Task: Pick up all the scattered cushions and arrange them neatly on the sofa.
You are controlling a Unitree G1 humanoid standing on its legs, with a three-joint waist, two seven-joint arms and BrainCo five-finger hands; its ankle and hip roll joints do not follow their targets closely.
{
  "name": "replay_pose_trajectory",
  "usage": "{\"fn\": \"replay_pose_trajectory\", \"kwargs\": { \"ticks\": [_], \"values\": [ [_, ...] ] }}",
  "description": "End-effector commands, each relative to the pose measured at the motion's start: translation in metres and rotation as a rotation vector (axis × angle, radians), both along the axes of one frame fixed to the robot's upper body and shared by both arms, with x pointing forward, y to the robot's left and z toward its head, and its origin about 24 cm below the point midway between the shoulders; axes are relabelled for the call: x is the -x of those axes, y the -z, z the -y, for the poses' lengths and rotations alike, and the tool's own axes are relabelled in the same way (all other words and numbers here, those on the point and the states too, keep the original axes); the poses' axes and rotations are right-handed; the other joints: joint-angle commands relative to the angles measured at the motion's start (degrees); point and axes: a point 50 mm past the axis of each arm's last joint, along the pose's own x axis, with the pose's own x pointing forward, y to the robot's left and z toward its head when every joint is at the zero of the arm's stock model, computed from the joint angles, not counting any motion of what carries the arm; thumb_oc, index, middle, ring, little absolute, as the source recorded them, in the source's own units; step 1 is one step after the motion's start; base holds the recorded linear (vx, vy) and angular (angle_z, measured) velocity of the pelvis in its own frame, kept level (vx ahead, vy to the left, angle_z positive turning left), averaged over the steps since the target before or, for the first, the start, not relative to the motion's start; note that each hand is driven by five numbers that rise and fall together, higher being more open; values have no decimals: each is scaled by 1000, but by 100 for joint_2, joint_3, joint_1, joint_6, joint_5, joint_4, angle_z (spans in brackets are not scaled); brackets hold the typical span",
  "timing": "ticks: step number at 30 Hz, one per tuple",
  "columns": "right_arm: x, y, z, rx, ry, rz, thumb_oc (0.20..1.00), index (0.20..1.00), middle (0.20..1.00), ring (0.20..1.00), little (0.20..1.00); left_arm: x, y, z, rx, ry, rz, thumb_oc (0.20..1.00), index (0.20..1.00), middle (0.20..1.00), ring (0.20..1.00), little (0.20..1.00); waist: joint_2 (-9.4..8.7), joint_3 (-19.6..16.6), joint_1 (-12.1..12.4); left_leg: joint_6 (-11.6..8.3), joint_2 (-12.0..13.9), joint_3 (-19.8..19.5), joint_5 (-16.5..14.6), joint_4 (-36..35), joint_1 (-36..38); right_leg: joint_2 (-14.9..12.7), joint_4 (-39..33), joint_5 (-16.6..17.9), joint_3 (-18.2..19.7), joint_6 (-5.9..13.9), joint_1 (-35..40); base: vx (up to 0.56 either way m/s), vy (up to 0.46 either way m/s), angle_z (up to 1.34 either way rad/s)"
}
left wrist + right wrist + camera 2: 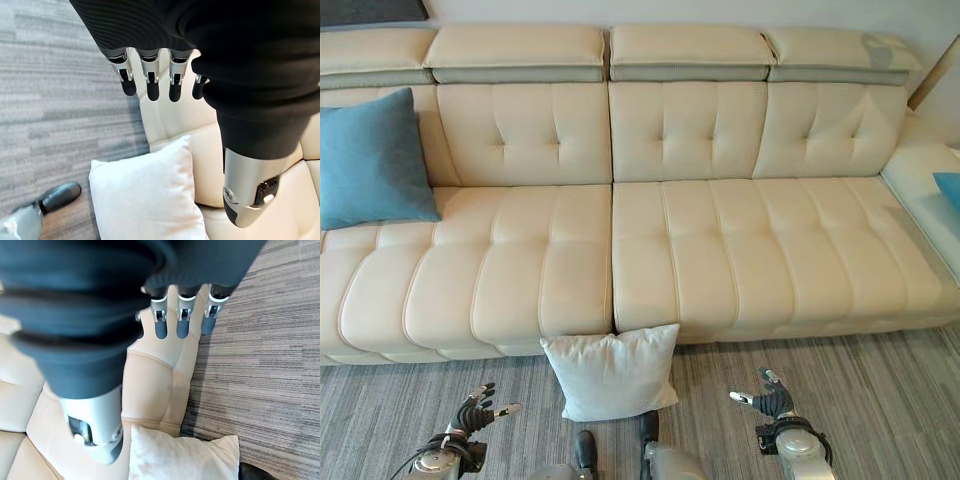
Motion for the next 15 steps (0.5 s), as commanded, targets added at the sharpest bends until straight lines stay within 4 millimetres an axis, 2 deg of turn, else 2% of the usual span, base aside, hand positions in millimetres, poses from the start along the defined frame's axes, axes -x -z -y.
{"fn": "replay_pose_trajectory", "kwargs": {
  "ticks": [1,4,6,8,9,11,15],
  "values": [
    [-33,-25,-1,50,-57,128,1000,1000,1000,1000,1000,-19,-26,-23,-39,-56,142,1000,1000,1000,1000,1000,-220,6,216,-271,-173,-557,-619,844,-646,-535,206,-122,91,300,-53,-131,-148,15],
    [-51,-37,0,76,-57,174,1000,1000,1000,1000,1000,-39,-38,-24,-12,-120,237,1000,1000,1000,1000,1000,-178,205,308,-337,-112,-692,-620,1245,-1278,-485,246,-113,17,183,-527,-177,-161,20],
    [-67,-52,3,94,-40,231,1000,1000,1000,1000,1000,-58,-52,-24,-4,-143,314,1000,1000,1000,1000,1000,-101,381,324,-366,-81,-787,-660,1651,-1851,-531,592,-208,-136,96,-1079,-175,-109,29],
    [-70,-55,4,97,-36,243,1000,1000,1000,1000,1000,-60,-54,-24,-3,-147,324,1000,1000,1000,1000,1000,-88,386,315,-369,-77,-813,-662,1719,-1979,-537,672,-242,-149,79,-1202,-51,-63,30],
    [-82,-67,9,100,-4,285,1000,1000,1000,1000,1000,-76,-66,-26,-4,-170,380,1000,1000,1000,1000,1000,-46,541,316,-430,-47,-885,-825,2043,-2346,-528,1036,-482,-206,62,-1573,-70,-69,31],
    [-95,-78,12,107,22,317,1000,1000,1000,1000,1000,-91,-78,-27,4,-193,435,1000,1000,1000,1000,1000,-49,670,295,-448,-21,-880,-841,2341,-2805,-553,1350,-565,-253,31,-2026,-130,-66,21],
    [-129,-105,3,67,61,400,1000,1000,1000,1000,1000,-124,-107,-29,18,-236,534,1000,1000,1000,1000,1000,-92,919,227,-434,74,-928,-974,3237,-4020,-571,2145,-710,-180,-29,-3195,-155,-26,9]
  ]
}}
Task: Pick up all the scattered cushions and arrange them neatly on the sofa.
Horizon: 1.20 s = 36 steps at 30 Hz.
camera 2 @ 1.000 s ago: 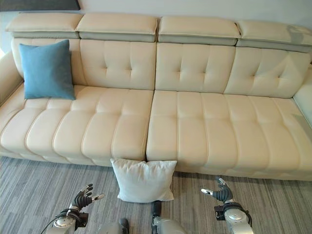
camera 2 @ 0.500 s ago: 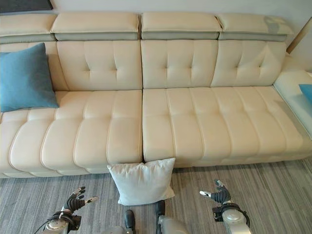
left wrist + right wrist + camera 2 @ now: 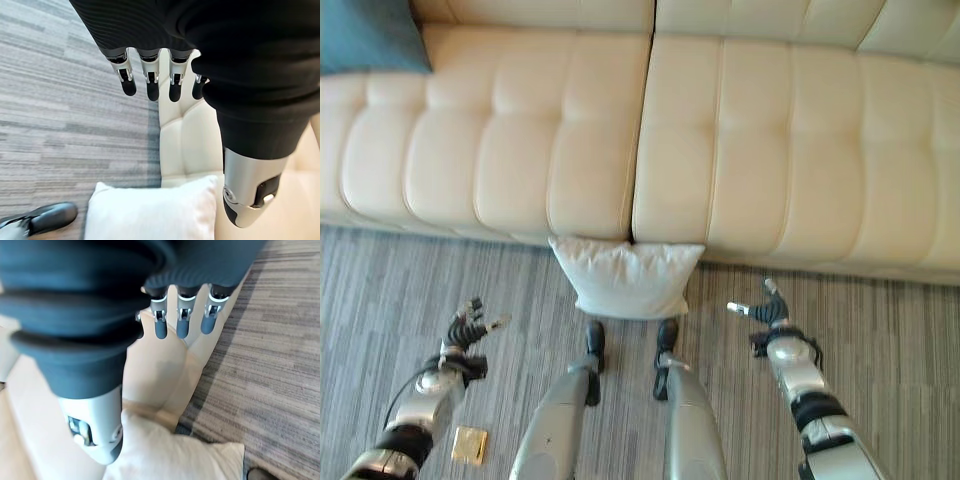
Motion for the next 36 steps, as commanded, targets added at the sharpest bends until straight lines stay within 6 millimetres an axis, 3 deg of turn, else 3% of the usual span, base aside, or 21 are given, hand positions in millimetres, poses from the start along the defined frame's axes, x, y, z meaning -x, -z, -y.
{"fn": "replay_pose_trajectory", "kwargs": {
  "ticks": [1,2,4,5,8,9,10,11,13,14,15,16,17,18,19,20,24,28,31,35,36],
  "values": [
    [-8,-10,1,-13,35,45,1000,1000,1000,1000,1000,-12,-25,-21,-16,-97,98,1000,1000,1000,1000,1000,-134,-96,-47,-39,-126,-147,-768,1073,-803,-212,569,-355,287,449,-641,-96,-12,-3],
    [-8,-11,1,-13,35,47,1000,1000,1000,1000,1000,-12,-26,-21,-16,-98,100,1000,1000,1000,1000,1000,-134,-113,-51,-38,-124,-151,-780,1105,-851,-213,593,-365,286,448,-684,-80,-3,-2],
    [-27,-38,-3,-24,46,132,1000,1000,1000,1000,1000,-30,-49,-17,-30,-83,168,1000,1000,1000,1000,1000,-111,-4,-98,-14,-107,-189,-906,1622,-1487,-212,1102,-484,371,392,-1294,-86,8,7],
    [-42,-61,-11,-50,46,201,1000,1000,1000,1000,1000,-42,-65,-18,-35,-89,206,1000,1000,1000,1000,1000,-94,30,-146,5,-103,-208,-1027,2075,-2114,-211,1537,-600,445,339,-1890,-70,31,11],
    [-65,-102,-31,-90,14,314,1000,1000,1000,1000,1000,-63,-94,-14,-62,-72,256,1000,1000,1000,1000,1000,-68,76,-195,53,-113,-232,-1192,2691,-2967,-194,2143,-741,599,269,-2716,-8,40,-1],
    [-78,-127,-48,-104,-18,364,1000,1000,1000,1000,1000,-81,-120,-3,-103,-31,294,1000,1000,1000,1000,1000,-43,42,-200,86,-182,-267,-1273,3004,-3469,-186,2464,-846,664,229,-3217,43,25,1],
    [-82,-136,-58,-120,-35,388,1000,1000,1000,1000,1000,-89,-131,4,-121,-9,312,1000,1000,1000,1000,1000,-26,39,-205,105,-223,-275,-1296,3107,-3637,-183,2570,-886,673,206,-3363,52,8,-1],
    [-91,-158,-80,-169,-67,443,1000,1000,1000,1000,1000,-105,-154,24,-129,38,357,1000,1000,1000,1000,1000,17,53,-207,154,-286,-317,-1364,3328,-3972,-213,2807,-980,729,161,-3689,31,-9,2],
    [-96,-174,-108,-210,-125,479,1000,1000,1000,1000,1000,-117,-178,43,-186,97,386,1000,1000,1000,1000,1000,68,68,-198,197,-329,-360,-1409,3494,-4170,-220,2988,-1042,779,123,-3903,29,-4,4],
    [-96,-175,-108,-211,-124,482,1000,1000,1000,1000,1000,-118,-179,44,-187,97,388,1000,1000,1000,1000,1000,65,69,-194,198,-330,-361,-1417,3513,-4196,-221,3007,-1051,780,124,-3929,33,15,7],
    [-98,-187,-137,-232,-203,512,1000,1000,1000,1000,1000,-127,-199,66,-221,155,423,1000,1000,1000,1000,1000,92,77,-191,228,-369,-397,-1432,3607,-4331,-256,3128,-1090,820,99,-4054,22,9,7],
    [-98,-188,-136,-232,-202,514,1000,1000,1000,1000,1000,-127,-200,66,-221,155,424,1000,1000,1000,1000,1000,93,79,-192,228,-372,-398,-1435,3616,-4344,-259,3139,-1095,820,100,-4067,48,-13,4],
    [-96,-197,-161,-264,-277,550,526,526,526,526,526,-131,-215,83,-236,204,472,1000,1000,1000,1000,1000,115,42,-187,248,-417,-419,-1452,3684,-4417,-285,3213,-1129,806,74,-4130,39,-35,0],
    [-93,-202,-173,-277,-324,577,200,200,200,200,200,-131,-222,91,-237,228,502,931,931,931,931,931,119,21,-188,256,-432,-422,-1449,3685,-4426,-292,3226,-1133,803,69,-4126,38,-35,0],
    [-93,-202,-173,-277,-324,577,200,200,200,200,200,-131,-222,91,-237,227,502,244,244,244,244,244,120,19,-191,256,-435,-424,-1449,3686,-4428,-295,3228,-1135,801,69,-4127,26,-26,5],
    [-88,-209,-188,-294,-390,624,200,200,200,200,200,-130,-232,105,-241,272,558,200,200,200,200,200,125,-24,-185,253,-466,-445,-1437,3630,-4379,-297,3190,-1158,771,56,-4069,18,-13,9],
    [-77,-209,-203,-243,-487,679,200,200,200,200,200,-122,-240,125,-288,350,654,200,200,200,200,200,128,-155,-201,225,-503,-447,-1399,3471,-4147,-252,3046,-1152,718,57,-3839,19,-16,12],
    [-68,-198,-203,-179,-531,695,200,200,200,200,200,-112,-227,134,-288,389,682,200,200,200,200,200,130,-246,-204,190,-481,-447,-1376,3285,-3822,-242,2832,-1108,649,89,-3490,-3,1,7],
    [-54,-177,-191,-110,-553,701,200,200,200,200,200,-92,-200,143,-238,436,696,200,200,200,200,200,121,-292,-207,113,-370,-463,-1291,2684,-3004,-246,2244,-954,529,236,-2693,-33,3,2],
    [-38,-161,-176,-71,-563,706,200,200,200,200,200,-74,-180,144,-206,467,697,200,200,200,200,200,89,-293,-232,59,-346,-429,-1205,2097,-2160,-233,1676,-817,462,322,-1899,-5,-6,2],
    [-26,-144,-164,-59,-557,686,200,200,200,200,200,-60,-168,142,-200,489,695,200,200,200,200,200,58,-353,-255,28,-343,-426,-1166,1679,-1541,-246,1277,-746,395,385,-1319,37,-11,4]
  ]
}}
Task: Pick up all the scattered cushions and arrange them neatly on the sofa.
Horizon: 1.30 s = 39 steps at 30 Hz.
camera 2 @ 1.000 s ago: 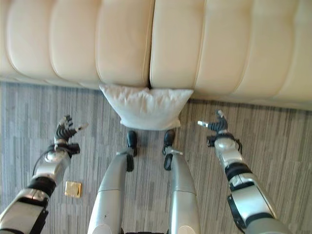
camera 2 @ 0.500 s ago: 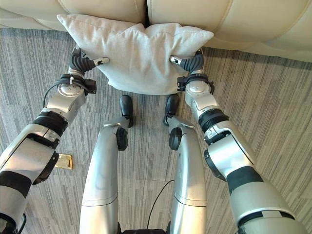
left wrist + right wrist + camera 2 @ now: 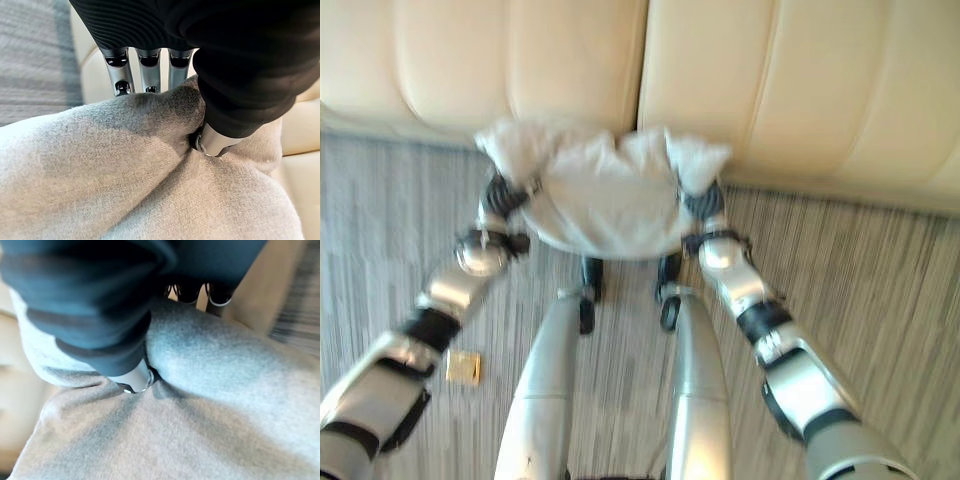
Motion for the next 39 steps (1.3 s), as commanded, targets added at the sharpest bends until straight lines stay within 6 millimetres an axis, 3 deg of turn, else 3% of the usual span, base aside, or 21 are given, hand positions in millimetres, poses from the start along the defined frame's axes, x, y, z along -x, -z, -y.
{"fn": "replay_pose_trajectory", "kwargs": {
  "ticks": [1,2,5,8,10,15,18,26,28,30,31,33,34,39],
  "values": [
    [15,-43,-39,34,-219,235,200,200,200,200,200,9,-37,43,5,197,216,200,200,200,200,200,154,-214,-89,-116,20,40,-497,-301,734,90,-737,-85,195,514,838,38,-11,3],
    [15,-43,-39,34,-219,235,200,200,200,200,200,9,-37,43,5,197,216,200,200,200,200,200,154,-208,-89,-116,20,40,-495,-308,747,91,-743,-83,195,514,851,44,-32,-3],
    [58,3,-6,-203,-212,130,200,200,200,200,200,49,3,25,197,191,141,200,200,200,200,200,-34,-523,-149,-154,35,84,-117,-1784,2703,66,-2241,384,-2,636,2777,143,-52,-5],
    [72,13,6,-215,-207,100,200,200,200,200,200,63,14,16,223,183,111,200,200,200,200,200,-93,-636,-163,-160,44,134,-105,-2030,3184,85,-2554,458,-38,678,3299,170,-16,-12],
    [85,29,23,-207,-186,44,200,200,200,200,200,77,27,1,208,156,69,200,200,200,200,200,-107,-956,-195,-188,132,222,-55,-2505,3884,90,-2999,518,-70,760,3996,237,25,-9],
    [100,36,34,-173,-176,10,200,200,200,200,200,94,34,-11,182,133,47,200,200,200,200,200,-110,-1381,-234,-220,113,348,95,-3155,4732,180,-3530,648,-59,838,4737,201,33,-8],
    [111,29,37,-193,-215,32,200,200,200,200,200,110,30,-21,175,135,54,200,200,200,200,200,-87,-1650,-206,-205,89,486,57,-3433,5241,215,-3880,679,6,897,5235,172,46,-11],
    [110,28,25,-197,-285,21,200,200,200,200,200,119,39,-25,169,135,8,200,200,200,200,200,-101,-1855,-79,-46,-23,654,-81,-3538,5597,148,-3995,867,277,1070,5543,135,126,-15],
    [110,28,23,-214,-292,26,200,200,200,200,200,119,40,-24,165,141,-2,200,200,200,200,200,-70,-1803,-53,83,-82,653,-159,-3489,5613,104,-3505,863,355,1148,5365,42,188,-26],
    [110,28,20,-215,-300,30,200,200,200,200,200,119,40,-24,150,144,-4,200,200,200,200,200,-37,-1686,-66,242,-152,644,-257,-3400,5663,55,-2746,1107,496,1264,5080,24,166,-23],
    [110,28,20,-215,-300,31,200,200,200,200,200,119,40,-24,150,144,-3,200,200,200,200,200,-45,-1685,-56,248,-161,657,-265,-3388,5655,47,-2708,1093,514,1271,5054,28,137,-19],
    [110,28,16,-215,-315,32,200,200,200,200,200,120,43,-26,125,137,-19,200,200,200,200,200,47,-1506,-101,443,-199,620,-383,-3274,5772,154,-1618,1205,684,1261,4543,63,183,-22],
    [110,28,15,-215,-323,31,200,200,200,200,200,120,44,-26,117,140,-25,200,200,200,200,200,76,-1475,-113,470,-218,599,-416,-3262,5830,176,-1482,1151,646,1222,4413,70,139,-21],
    [112,29,18,-201,-336,17,200,200,200,200,200,124,48,-26,129,140,-40,200,200,200,200,200,138,-1519,-264,401,-337,479,-505,-3499,6249,340,-2213,923,335,1099,3938,242,34,4]
  ]
}}
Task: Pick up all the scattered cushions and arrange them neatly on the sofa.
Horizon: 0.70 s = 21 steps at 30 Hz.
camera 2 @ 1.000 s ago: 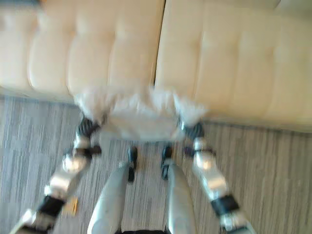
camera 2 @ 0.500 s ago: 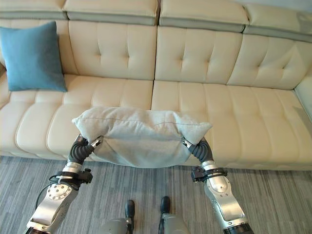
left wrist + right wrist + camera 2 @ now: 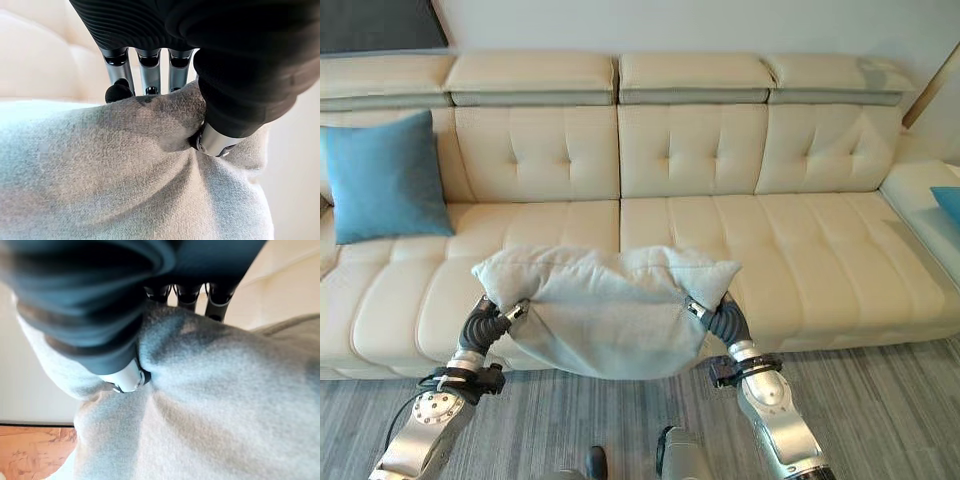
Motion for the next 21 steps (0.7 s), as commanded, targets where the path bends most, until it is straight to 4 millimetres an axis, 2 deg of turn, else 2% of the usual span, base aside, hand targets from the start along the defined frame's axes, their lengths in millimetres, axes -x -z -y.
{"fn": "replay_pose_trajectory", "kwargs": {
  "ticks": [1,2,3,5,6,7,8,9,10,11,12,13,15,16,17,19,21],
  "values": [
    [-11,-49,-11,-76,-74,244,200,200,200,200,200,-5,-39,1,-26,35,211,200,200,200,200,200,0,-98,-124,-91,-297,-319,-912,66,912,151,-1048,521,-170,138,-39,261,-30,20],
    [-10,-48,-9,-71,-68,238,200,200,200,200,200,-5,-37,1,-21,37,204,200,200,200,200,200,51,-108,-187,-126,-263,-405,-990,-10,1053,161,-1509,562,-283,161,1,521,-81,20],
    [-9,-44,-6,-60,-53,225,200,200,200,200,200,-5,-34,1,-23,35,195,200,200,200,200,200,48,-116,-285,-190,-299,-530,-1101,-33,1291,236,-2133,728,-225,228,-79,534,-96,20],
    [-7,-43,-4,-56,-48,221,200,200,200,200,200,-4,-33,1,-23,32,192,200,200,200,200,200,92,-118,-340,-233,-271,-590,-1140,-18,1406,293,-2293,833,-165,260,-125,419,-105,36],
    [-3,-40,1,-52,-34,206,200,200,200,200,200,-4,-32,4,-21,50,192,200,200,200,200,200,84,-190,-433,-347,-245,-736,-1180,39,1601,311,-2334,945,35,259,-159,435,-157,59],
    [-1,-38,2,-54,-39,196,200,200,200,200,200,-3,-32,6,-13,62,191,200,200,200,200,200,86,-234,-461,-444,-217,-789,-1075,188,1601,325,-2333,1077,102,208,-48,550,-226,67],
    [0,-38,5,-52,-37,196,200,200,200,200,200,-4,-31,8,-4,66,189,200,200,200,200,200,113,-261,-477,-586,-175,-772,-827,472,1536,337,-2276,1170,83,160,28,277,-131,80],
    [0,-38,5,-52,-36,196,200,200,200,200,200,-4,-31,8,-4,66,189,200,200,200,200,200,118,-266,-483,-593,-170,-779,-833,491,1521,337,-2279,1172,74,156,25,221,-154,59],
    [0,-37,8,-44,-25,193,200,200,200,200,200,-5,-30,10,17,69,185,200,200,200,200,200,157,-288,-517,-747,-77,-726,-556,921,1374,365,-2264,1158,20,92,118,340,-262,28],
    [3,-38,17,-34,1,190,200,200,200,200,200,-7,-29,14,47,89,179,200,200,200,200,200,194,-314,-590,-1008,249,-506,43,2022,909,400,-2236,955,-106,-144,405,431,-343,20],
    [3,-39,19,-26,9,193,200,200,200,200,200,-8,-30,15,43,97,183,200,200,200,200,200,131,-324,-625,-1017,369,-328,315,2480,697,363,-2258,855,-137,-260,512,327,-264,30],
    [3,-39,19,-26,9,194,200,200,200,200,200,-8,-30,15,43,97,183,200,200,200,200,200,142,-326,-629,-1025,385,-338,292,2535,661,375,-2253,854,-147,-268,501,185,-162,38],
    [2,-40,28,-11,43,194,200,200,200,200,200,-11,-32,16,36,107,190,200,200,200,200,200,101,-275,-616,-904,799,156,343,3266,198,492,-2250,461,-100,-531,875,285,-188,-3],
    [2,-40,28,-12,43,195,200,200,200,200,200,-11,-32,16,35,107,191,200,200,200,200,200,81,-284,-616,-895,779,160,360,3268,175,473,-2260,480,-94,-530,859,356,-158,-28],
    [2,-40,30,0,55,191,200,200,200,200,200,-13,-31,18,31,119,182,200,200,200,200,200,8,-212,-515,-701,751,284,-129,3012,-318,430,-2284,320,-66,-510,1075,227,-42,-15],
    [2,-43,33,13,63,203,200,200,200,200,200,-13,-30,19,24,124,177,200,200,200,200,200,-58,-146,-459,-674,751,320,-350,2558,-595,339,-2295,250,-64,-449,1220,220,-13,8],
    [1,-44,34,18,70,208,200,200,200,200,200,-14,-30,19,19,122,178,200,200,200,200,200,-122,-92,-417,-683,775,299,-361,2283,-810,273,-2311,226,-49,-426,1301,108,13,5]
  ]
}}
